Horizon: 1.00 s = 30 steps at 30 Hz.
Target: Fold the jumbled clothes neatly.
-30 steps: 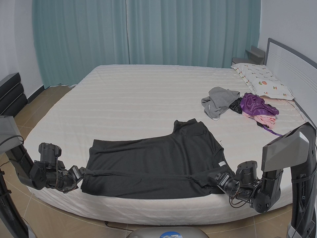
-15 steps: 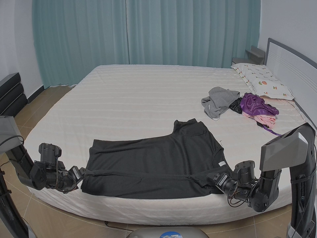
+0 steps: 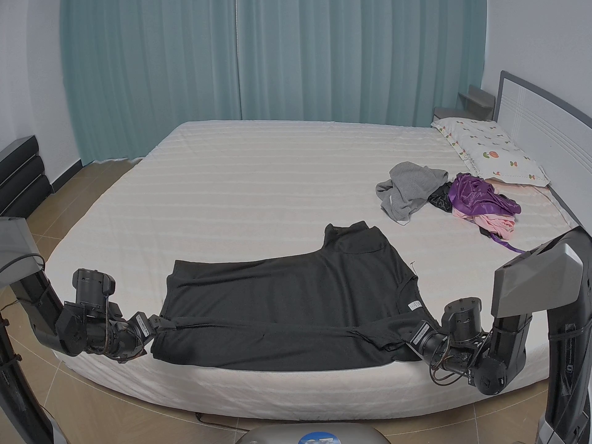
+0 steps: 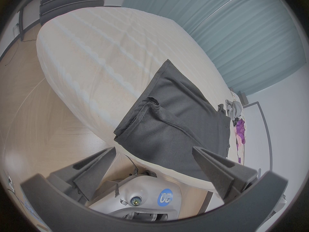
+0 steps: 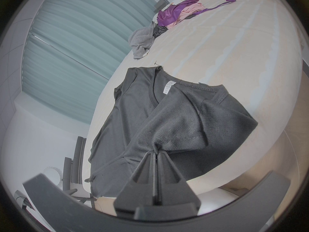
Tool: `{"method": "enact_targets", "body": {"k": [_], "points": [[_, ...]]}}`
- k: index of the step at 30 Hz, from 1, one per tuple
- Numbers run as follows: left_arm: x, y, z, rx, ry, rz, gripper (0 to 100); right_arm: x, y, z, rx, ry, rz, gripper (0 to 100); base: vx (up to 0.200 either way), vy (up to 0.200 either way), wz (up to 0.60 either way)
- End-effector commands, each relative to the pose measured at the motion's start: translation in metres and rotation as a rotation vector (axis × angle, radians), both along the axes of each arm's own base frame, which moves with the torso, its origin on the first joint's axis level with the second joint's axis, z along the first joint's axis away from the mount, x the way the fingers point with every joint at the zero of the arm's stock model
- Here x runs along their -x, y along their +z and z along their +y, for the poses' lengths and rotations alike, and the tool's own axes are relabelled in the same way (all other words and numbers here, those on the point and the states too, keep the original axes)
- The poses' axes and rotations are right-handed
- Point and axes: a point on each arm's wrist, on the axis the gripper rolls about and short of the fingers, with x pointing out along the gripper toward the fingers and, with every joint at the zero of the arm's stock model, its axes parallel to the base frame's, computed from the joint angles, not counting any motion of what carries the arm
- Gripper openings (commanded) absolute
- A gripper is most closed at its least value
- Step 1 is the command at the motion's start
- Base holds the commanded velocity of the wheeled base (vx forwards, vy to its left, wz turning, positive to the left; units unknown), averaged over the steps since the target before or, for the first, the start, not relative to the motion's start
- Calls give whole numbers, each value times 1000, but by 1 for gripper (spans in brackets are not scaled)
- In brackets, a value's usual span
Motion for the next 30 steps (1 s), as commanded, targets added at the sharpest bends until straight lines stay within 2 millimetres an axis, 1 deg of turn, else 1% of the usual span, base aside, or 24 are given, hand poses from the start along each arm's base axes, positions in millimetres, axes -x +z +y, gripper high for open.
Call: {"method": "enact_targets", "body": {"k": [1, 5, 7, 11, 19, 20, 25, 30], "points": [[1, -1, -1, -1, -3, 5, 100, 7, 14, -1, -19, 0, -21, 0, 0, 0, 0], [2, -1, -1, -12, -18, 3, 100, 13, 24, -1, -42, 0, -27, 0, 0, 0, 0], [2, -2, 0, -15, -20, 3, 100, 16, 25, 0, -42, 7, -25, 0, 0, 0, 0], [2, -2, 0, -16, -21, 3, 100, 28, 21, 3, -19, 34, 14, 0, 0, 0, 0], [1, -2, 0, -16, -21, 3, 100, 35, 16, 0, 5, 41, 54, 0, 0, 0, 0], [1, -2, 0, -16, -21, 3, 100, 37, 14, -1, 15, 47, 63, 100, 0, 0, 0], [1, -1, 0, -16, -21, 0, 100, 39, 11, -3, 53, 64, 70, 100, 0, 0, 0], [0, 1, 0, -16, -21, -8, 100, 33, 18, -10, 53, 40, 30, 100, 0, 0, 0]]}}
